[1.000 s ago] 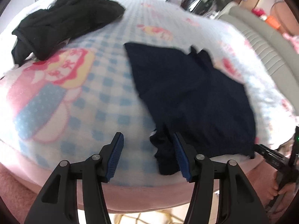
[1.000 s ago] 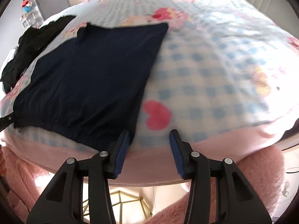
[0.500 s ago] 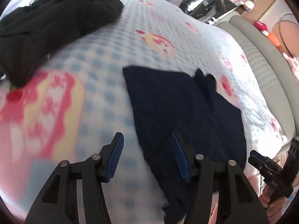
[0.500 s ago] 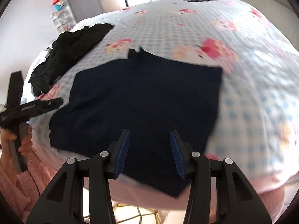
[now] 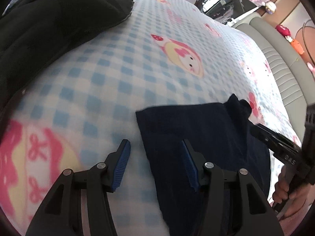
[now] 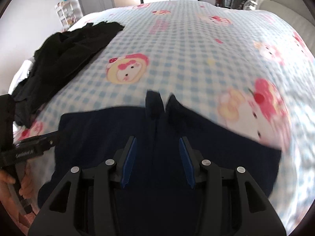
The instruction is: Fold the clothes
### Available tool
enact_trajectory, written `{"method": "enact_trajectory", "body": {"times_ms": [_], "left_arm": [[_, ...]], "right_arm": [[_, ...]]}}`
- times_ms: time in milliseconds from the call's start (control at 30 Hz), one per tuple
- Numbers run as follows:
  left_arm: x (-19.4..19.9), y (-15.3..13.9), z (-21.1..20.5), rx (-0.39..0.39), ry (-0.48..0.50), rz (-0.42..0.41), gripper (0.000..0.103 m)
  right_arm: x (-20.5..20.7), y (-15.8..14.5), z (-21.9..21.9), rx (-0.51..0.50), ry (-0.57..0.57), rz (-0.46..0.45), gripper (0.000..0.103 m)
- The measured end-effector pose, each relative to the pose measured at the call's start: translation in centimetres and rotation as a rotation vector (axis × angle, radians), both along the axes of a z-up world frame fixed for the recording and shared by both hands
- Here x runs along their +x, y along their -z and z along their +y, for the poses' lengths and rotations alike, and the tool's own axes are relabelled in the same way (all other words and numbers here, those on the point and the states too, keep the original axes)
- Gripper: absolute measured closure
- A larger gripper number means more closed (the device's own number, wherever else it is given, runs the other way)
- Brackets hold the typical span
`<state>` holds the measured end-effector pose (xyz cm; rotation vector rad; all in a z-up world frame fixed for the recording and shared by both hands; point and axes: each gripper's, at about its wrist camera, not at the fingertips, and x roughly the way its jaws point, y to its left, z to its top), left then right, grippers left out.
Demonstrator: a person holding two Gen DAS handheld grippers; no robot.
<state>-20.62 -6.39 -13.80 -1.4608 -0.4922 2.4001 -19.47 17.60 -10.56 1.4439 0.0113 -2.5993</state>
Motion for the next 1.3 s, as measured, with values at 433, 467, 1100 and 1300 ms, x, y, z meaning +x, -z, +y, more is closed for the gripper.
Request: {"method": "enact_trajectory", "body": {"times_ms": [433,467,1100,1300], "left_arm": [[-1.5,-4.0,0.0,-0.081,0.052,0.128,0.098],[-1.0,-4.0,0.0,-0.077,0.045,0.122,0.096],[8.1,-3.2,1.7,-0.123,-0.020,0.019,0.048],[10.3,-2.1,3.2,-0.213,0.000,-0.001,0.051]], "right_arm": [[-4.5,3.0,1.3,-0.077,0.006,-0.008,0.058],[-4.7,3.2,1.6,-0.074,0.017,-0.012,0.058],[10.5,-1.4,0.0,-0.189,-0.046,0.040,0.058],[13.8,1.4,-0.4,-0.095,0.011,-0.023,0.058]]}}
